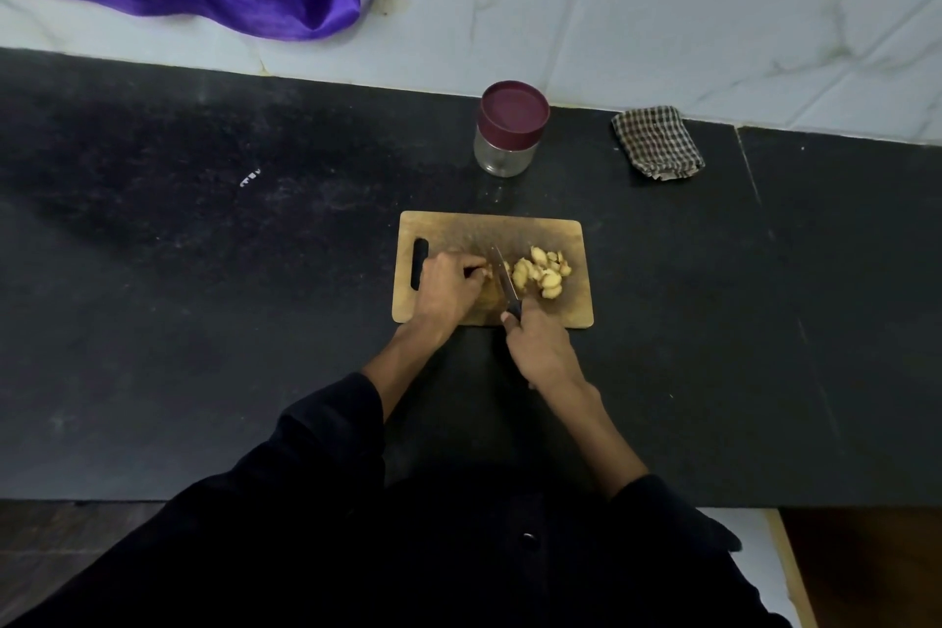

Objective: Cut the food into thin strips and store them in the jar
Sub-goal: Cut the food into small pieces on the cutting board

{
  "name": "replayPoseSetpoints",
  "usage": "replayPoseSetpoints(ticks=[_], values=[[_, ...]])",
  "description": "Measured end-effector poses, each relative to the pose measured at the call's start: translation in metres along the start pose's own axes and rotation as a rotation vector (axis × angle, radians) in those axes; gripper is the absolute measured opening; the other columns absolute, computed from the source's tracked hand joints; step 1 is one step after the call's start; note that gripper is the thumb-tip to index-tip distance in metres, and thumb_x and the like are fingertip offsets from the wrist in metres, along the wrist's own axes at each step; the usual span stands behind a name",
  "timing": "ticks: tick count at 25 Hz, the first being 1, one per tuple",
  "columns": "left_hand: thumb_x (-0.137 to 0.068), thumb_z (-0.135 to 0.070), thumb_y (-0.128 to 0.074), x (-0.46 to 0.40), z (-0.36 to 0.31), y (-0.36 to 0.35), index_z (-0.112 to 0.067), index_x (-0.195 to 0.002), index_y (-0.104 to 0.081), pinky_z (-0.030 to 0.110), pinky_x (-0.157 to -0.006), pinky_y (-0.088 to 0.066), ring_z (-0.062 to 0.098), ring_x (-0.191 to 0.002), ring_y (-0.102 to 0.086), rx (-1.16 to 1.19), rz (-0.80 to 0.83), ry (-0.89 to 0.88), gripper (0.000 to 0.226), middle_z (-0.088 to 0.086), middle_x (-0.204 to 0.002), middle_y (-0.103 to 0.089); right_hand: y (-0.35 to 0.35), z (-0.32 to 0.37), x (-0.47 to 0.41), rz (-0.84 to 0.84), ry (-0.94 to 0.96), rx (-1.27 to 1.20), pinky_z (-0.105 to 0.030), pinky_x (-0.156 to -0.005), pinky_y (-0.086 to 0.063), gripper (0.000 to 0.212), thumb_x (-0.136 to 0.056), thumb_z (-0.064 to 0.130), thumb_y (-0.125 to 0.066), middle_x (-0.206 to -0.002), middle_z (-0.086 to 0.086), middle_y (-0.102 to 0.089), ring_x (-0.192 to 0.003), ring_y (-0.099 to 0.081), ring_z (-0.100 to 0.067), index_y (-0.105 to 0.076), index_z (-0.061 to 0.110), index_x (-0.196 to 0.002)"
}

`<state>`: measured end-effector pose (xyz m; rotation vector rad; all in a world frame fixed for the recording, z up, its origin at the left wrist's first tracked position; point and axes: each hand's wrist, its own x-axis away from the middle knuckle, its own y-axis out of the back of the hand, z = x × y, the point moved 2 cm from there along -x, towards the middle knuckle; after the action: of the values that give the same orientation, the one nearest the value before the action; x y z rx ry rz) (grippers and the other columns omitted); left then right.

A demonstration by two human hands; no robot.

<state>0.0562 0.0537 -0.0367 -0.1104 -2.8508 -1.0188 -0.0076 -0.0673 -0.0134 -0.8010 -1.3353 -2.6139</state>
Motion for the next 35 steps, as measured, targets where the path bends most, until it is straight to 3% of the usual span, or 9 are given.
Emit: replayPoseSetpoints(ticks=[6, 10, 16, 23, 29, 33, 35], values=[[-0.088, -0.011, -0.064, 0.003, -0.001, 0.002, -0.008, -0.101, -0.073, 0.022, -0.078, -0.052, 0.013, -0.085, -0.066, 0.031, 0.002, -0.027, 0.016, 0.004, -0.096, -0.073, -0.002, 0.002, -0.004, 0.012, 0.014, 0.020, -0.050, -0.078, -0.057, 0.021, -0.103, 0.032, -0.044, -0.099, -0.008, -0.060, -0.091, -0.064, -0.028, -0.049, 0.013, -0.112], [-0.088, -0.012, -0.065, 0.001, 0.001, -0.002, -0.009, -0.102, -0.073, 0.021, -0.078, -0.052, 0.010, -0.083, -0.066, 0.031, -0.006, -0.017, 0.016, 0.002, -0.096, -0.073, -0.003, 0.001, -0.006, -0.009, 0.041, 0.101, -0.039, -0.074, -0.048, 0.023, -0.104, 0.029, -0.043, -0.103, -0.010, -0.060, -0.098, -0.061, -0.028, -0.050, 0.011, -0.118], [-0.085, -0.007, -0.066, -0.003, 0.004, -0.006, -0.008, -0.097, -0.074, 0.034, -0.086, -0.052, 0.017, -0.088, -0.065, -0.001, -0.003, -0.063, 0.015, 0.007, -0.097, -0.072, -0.002, -0.001, -0.009, 0.002, 0.039, 0.157, -0.042, -0.077, -0.051, 0.021, -0.104, 0.024, -0.043, -0.105, -0.010, -0.062, -0.097, -0.061, -0.026, -0.047, 0.012, -0.121], [-0.084, -0.010, -0.069, -0.003, 0.009, -0.010, -0.011, -0.101, -0.074, 0.033, -0.091, -0.050, 0.017, -0.094, -0.064, 0.011, -0.021, -0.035, 0.018, 0.007, -0.104, -0.070, -0.013, 0.000, -0.007, 0.043, -0.014, 0.207, -0.038, -0.072, -0.039, 0.020, -0.104, 0.020, -0.041, -0.115, -0.018, -0.062, -0.106, -0.060, -0.035, -0.045, 0.007, -0.119], [-0.086, -0.011, -0.067, -0.001, 0.008, -0.009, -0.012, -0.106, -0.072, 0.032, -0.088, -0.052, 0.017, -0.093, -0.064, 0.012, -0.044, -0.016, 0.020, 0.007, -0.106, -0.068, -0.008, -0.003, -0.012, 0.070, -0.029, 0.158, -0.041, -0.076, -0.044, 0.024, -0.105, 0.026, -0.040, -0.115, -0.016, -0.061, -0.106, -0.059, -0.033, -0.048, 0.008, -0.119], [-0.085, -0.007, -0.067, 0.000, 0.009, -0.007, -0.007, -0.105, -0.072, 0.036, -0.082, -0.056, 0.017, -0.087, -0.067, 0.053, -0.032, -0.029, 0.020, 0.007, -0.103, -0.070, -0.010, -0.007, -0.008, 0.015, -0.079, 0.041, -0.051, -0.085, -0.053, 0.025, -0.105, 0.030, -0.040, -0.112, -0.015, -0.060, -0.104, -0.059, -0.033, -0.048, 0.009, -0.116], [-0.084, -0.007, -0.068, -0.001, 0.010, -0.008, -0.007, -0.104, -0.072, 0.036, -0.082, -0.056, 0.016, -0.087, -0.067, 0.069, -0.029, -0.031, 0.020, 0.006, -0.102, -0.071, -0.007, -0.007, -0.006, -0.015, -0.076, 0.020, -0.049, -0.085, -0.052, 0.026, -0.105, 0.030, -0.040, -0.111, -0.015, -0.060, -0.104, -0.059, -0.033, -0.048, 0.008, -0.117]])
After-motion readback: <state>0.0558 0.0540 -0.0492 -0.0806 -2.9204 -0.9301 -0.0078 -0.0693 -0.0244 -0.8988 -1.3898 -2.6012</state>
